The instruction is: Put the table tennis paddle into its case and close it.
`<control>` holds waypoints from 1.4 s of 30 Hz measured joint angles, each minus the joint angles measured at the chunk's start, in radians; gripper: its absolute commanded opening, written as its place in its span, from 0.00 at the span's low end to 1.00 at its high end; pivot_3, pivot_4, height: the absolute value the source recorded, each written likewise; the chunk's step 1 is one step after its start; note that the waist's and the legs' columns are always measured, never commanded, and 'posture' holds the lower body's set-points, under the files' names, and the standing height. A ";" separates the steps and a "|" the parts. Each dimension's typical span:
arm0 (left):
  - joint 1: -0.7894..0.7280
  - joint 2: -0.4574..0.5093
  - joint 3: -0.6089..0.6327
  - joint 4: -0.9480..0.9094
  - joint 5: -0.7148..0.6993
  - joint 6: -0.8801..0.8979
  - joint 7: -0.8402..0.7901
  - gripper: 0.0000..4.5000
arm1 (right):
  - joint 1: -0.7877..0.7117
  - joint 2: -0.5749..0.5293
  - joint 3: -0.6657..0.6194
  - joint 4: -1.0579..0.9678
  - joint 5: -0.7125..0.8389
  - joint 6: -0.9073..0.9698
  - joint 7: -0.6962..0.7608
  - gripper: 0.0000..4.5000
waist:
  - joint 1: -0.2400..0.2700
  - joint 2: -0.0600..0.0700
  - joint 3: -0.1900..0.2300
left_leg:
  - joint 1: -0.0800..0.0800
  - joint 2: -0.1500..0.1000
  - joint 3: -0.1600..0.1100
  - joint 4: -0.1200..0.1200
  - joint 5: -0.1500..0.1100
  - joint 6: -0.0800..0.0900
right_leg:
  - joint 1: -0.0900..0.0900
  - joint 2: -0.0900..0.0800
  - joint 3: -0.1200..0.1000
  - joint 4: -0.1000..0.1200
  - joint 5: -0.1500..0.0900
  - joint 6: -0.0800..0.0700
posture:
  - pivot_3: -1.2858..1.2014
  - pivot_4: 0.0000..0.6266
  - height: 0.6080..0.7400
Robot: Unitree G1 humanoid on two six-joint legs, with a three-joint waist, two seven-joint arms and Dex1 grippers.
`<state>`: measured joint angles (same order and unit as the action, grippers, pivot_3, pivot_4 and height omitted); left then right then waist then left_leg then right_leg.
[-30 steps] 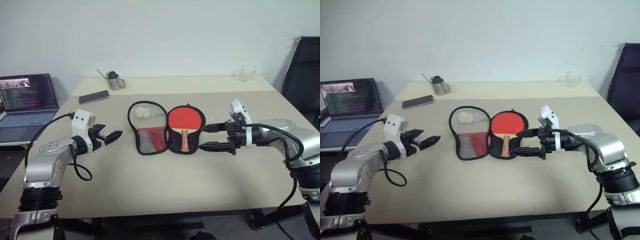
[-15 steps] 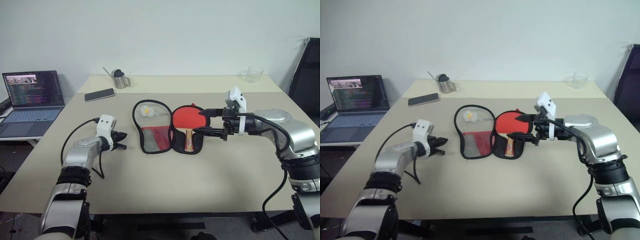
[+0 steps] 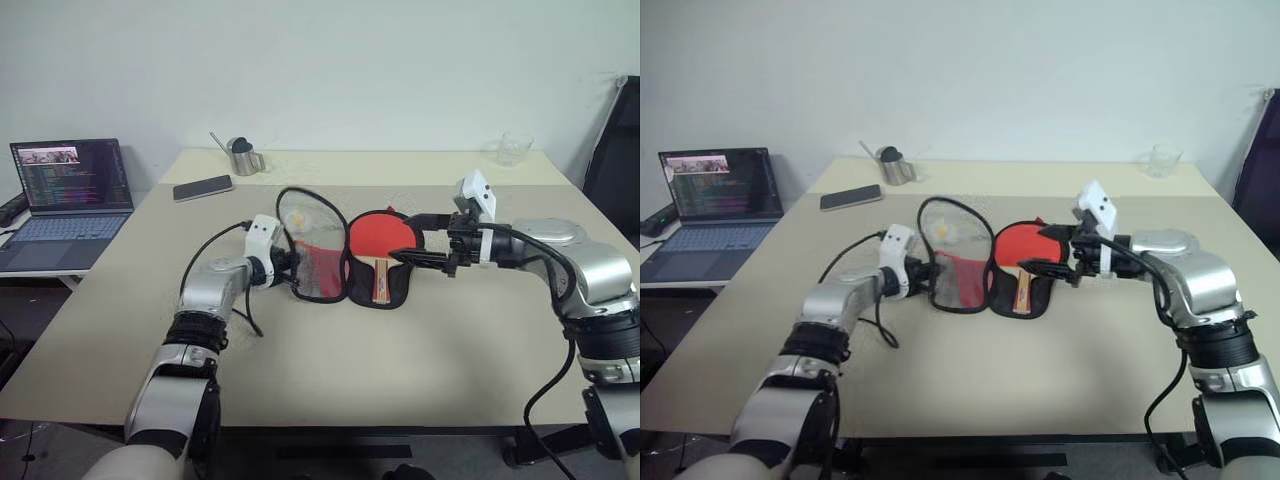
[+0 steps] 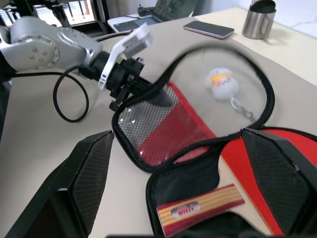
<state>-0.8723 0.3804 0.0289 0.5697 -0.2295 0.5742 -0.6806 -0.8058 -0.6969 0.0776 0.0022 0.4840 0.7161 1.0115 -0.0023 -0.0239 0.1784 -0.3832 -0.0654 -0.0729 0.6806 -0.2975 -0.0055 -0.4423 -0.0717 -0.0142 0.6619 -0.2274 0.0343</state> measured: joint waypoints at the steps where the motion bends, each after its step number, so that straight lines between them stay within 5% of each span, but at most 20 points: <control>1: -0.002 -0.007 0.006 -0.041 -0.019 0.021 -0.008 0.00 | 0.003 -0.013 0.000 0.001 -0.006 -0.005 0.001 1.00 | 0.000 0.000 0.000 | 0.000 0.000 0.000 0.000 0.000 0.000 | 0.000 0.000 0.000 0.000 0.000 0.000 | 0.52 0.24 1.00; 10: -0.097 -0.116 -0.033 -0.257 -0.111 0.136 -0.033 0.00 | 0.032 -0.154 -0.064 0.099 -0.085 -0.094 0.019 1.00 | 0.001 0.000 0.000 | 0.001 0.000 0.001 0.000 0.000 0.000 | 0.001 0.000 0.000 0.000 0.000 0.000 | 0.52 0.24 1.00; 19: -0.143 -0.324 -0.179 0.064 0.069 0.006 0.150 0.00 | 0.137 -0.246 -0.162 0.060 -0.066 -0.090 0.057 1.00 | -0.005 -0.001 0.001 | 0.003 0.002 0.005 -0.001 0.000 0.000 | 0.001 0.001 0.003 0.001 0.000 0.001 | 0.52 0.24 1.00; 26: -0.141 -0.333 -0.178 0.166 0.127 -0.046 0.183 0.00 | 0.169 -0.223 -0.177 -0.038 -0.025 -0.028 0.029 1.00 | 0.000 -0.001 0.001 | 0.003 0.001 0.004 0.000 0.000 0.000 | 0.002 0.001 0.003 0.000 0.001 0.002 | 0.52 0.24 1.00; 30: -0.123 -0.252 -0.138 0.075 0.090 -0.044 0.108 0.00 | 0.161 -0.085 -0.209 -0.074 0.044 0.060 -0.076 1.00 | -0.006 -0.002 0.001 | 0.003 0.003 0.005 0.000 0.000 0.000 | 0.000 0.002 0.003 0.001 0.002 0.001 | 0.52 0.24 1.00; 37: 0.065 0.093 -0.056 -0.481 -0.181 0.047 -0.325 0.00 | 0.123 0.164 -0.274 0.007 0.061 0.314 -0.437 1.00 | -0.007 0.001 0.000 | 0.002 0.003 0.004 -0.001 0.000 -0.001 | 0.000 0.002 0.004 -0.001 0.002 0.000 | 0.52 0.24 1.00; 42: 0.203 0.284 0.011 -0.544 -0.255 0.105 -0.449 0.00 | 0.068 0.243 -0.414 0.164 0.097 0.518 -0.587 1.00 | 0.000 0.001 0.000 | 0.002 0.003 0.003 0.000 0.001 -0.001 | 0.001 0.002 0.003 -0.001 0.003 -0.002 | 0.52 0.24 1.00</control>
<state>-0.6698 0.6645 0.0397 0.0255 -0.4844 0.6788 -1.1292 -0.7377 -0.4541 -0.3359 0.1658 0.5813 1.2337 0.4245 -0.0025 -0.0232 0.1782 -0.3810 -0.0627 -0.0694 0.6807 -0.2970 -0.0063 -0.4415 -0.0698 -0.0113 0.6610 -0.2241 0.0327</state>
